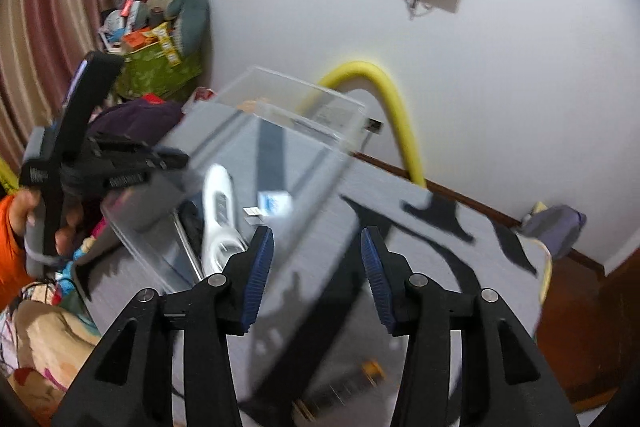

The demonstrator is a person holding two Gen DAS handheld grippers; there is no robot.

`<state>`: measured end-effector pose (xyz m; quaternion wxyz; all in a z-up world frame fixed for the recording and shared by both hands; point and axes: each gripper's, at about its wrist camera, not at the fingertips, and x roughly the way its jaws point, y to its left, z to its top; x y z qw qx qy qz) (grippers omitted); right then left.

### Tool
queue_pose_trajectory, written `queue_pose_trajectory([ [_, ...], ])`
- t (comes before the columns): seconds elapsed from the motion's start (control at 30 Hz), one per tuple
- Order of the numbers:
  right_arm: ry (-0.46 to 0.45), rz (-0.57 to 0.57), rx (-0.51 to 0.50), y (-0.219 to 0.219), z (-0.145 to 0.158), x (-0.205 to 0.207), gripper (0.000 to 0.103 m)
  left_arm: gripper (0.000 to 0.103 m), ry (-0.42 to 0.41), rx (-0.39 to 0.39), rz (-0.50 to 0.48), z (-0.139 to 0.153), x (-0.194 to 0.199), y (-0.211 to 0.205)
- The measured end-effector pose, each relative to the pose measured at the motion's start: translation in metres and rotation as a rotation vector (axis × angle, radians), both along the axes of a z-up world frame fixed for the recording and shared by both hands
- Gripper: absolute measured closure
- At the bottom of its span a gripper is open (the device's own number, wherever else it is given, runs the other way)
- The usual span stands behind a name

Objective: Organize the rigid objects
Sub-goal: 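Grasp the black-and-gold tube with the right tool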

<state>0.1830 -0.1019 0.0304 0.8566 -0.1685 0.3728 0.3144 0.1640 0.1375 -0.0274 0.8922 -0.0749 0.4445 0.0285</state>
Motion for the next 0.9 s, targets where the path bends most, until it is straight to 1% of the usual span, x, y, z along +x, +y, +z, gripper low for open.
queue_pose_trajectory([
  [0.07, 0.019, -0.030, -0.011, -0.017, -0.007, -0.004, 0.058, 0.096, 0.001, 0.003, 0.001, 0.000, 0.000, 0.000],
  [0.13, 0.053, -0.061, -0.024, -0.031, -0.022, -0.007, 0.056, 0.096, 0.001, 0.006, 0.001, 0.000, 0.000, 0.000],
  [0.3, 0.161, -0.122, -0.057, -0.049, -0.064, -0.009, 0.056, 0.096, 0.003, 0.011, 0.005, 0.000, 0.000, -0.001],
  [0.4, 0.200, -0.157, -0.087, -0.053, -0.086, -0.009, 0.056, 0.096, 0.004, 0.012, 0.005, 0.000, 0.000, -0.002],
  [0.43, 0.212, -0.168, -0.089, -0.054, -0.093, -0.009, 0.056, 0.096, 0.004, 0.014, 0.004, 0.001, 0.000, -0.002],
  [0.5, 0.244, -0.173, -0.055, -0.063, -0.102, -0.008, 0.056, 0.096, 0.005, 0.017, 0.004, 0.001, 0.000, -0.002],
  [0.57, 0.242, -0.175, -0.034, -0.066, -0.104, -0.009, 0.056, 0.096, 0.005, 0.018, 0.005, 0.001, 0.000, -0.003],
  [0.7, 0.248, -0.145, -0.014, -0.065, -0.104, -0.010, 0.074, 0.096, 0.002, 0.013, 0.007, 0.001, 0.000, -0.002],
  [0.8, 0.228, -0.133, -0.019, -0.062, -0.104, -0.014, 0.081, 0.096, 0.002, 0.014, 0.006, 0.001, 0.000, -0.002],
  [0.9, 0.210, -0.128, -0.019, -0.059, -0.103, -0.019, 0.084, 0.096, 0.002, 0.014, 0.006, 0.001, 0.000, -0.002],
])
